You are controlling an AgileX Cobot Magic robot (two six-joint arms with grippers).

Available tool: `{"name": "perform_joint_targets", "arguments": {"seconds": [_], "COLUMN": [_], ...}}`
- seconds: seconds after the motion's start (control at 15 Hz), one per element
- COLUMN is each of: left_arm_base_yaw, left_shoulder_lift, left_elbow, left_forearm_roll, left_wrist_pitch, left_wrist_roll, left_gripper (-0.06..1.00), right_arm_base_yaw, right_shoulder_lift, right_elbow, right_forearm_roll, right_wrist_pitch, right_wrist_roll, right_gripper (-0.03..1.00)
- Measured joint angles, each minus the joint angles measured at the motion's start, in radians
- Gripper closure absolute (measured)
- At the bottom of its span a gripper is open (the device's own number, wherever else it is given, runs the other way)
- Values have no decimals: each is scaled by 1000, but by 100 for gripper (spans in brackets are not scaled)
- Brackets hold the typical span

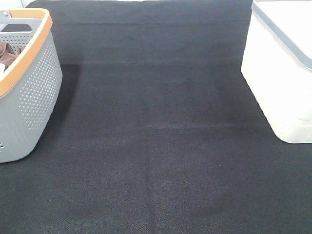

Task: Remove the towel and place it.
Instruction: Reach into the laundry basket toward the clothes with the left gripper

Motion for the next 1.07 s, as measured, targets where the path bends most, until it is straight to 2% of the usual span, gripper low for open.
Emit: {"name": "perform_joint_targets", "arguments": {"seconds": [1.07], "left_arm_base_yaw": [0], "left_shoulder_lift": [0], "left_elbow": [0], "left_forearm_roll": [0], "left_wrist_pitch": [0], "left_wrist_roll": [0], "left_gripper": [25], "right_arm_base_yaw": [0], "right_shoulder_lift": [0], "right_elbow": [0], "right_forearm_roll": [0], "right_wrist_pitch": [0], "right_wrist_roll": [0], "right_gripper": [23]}}
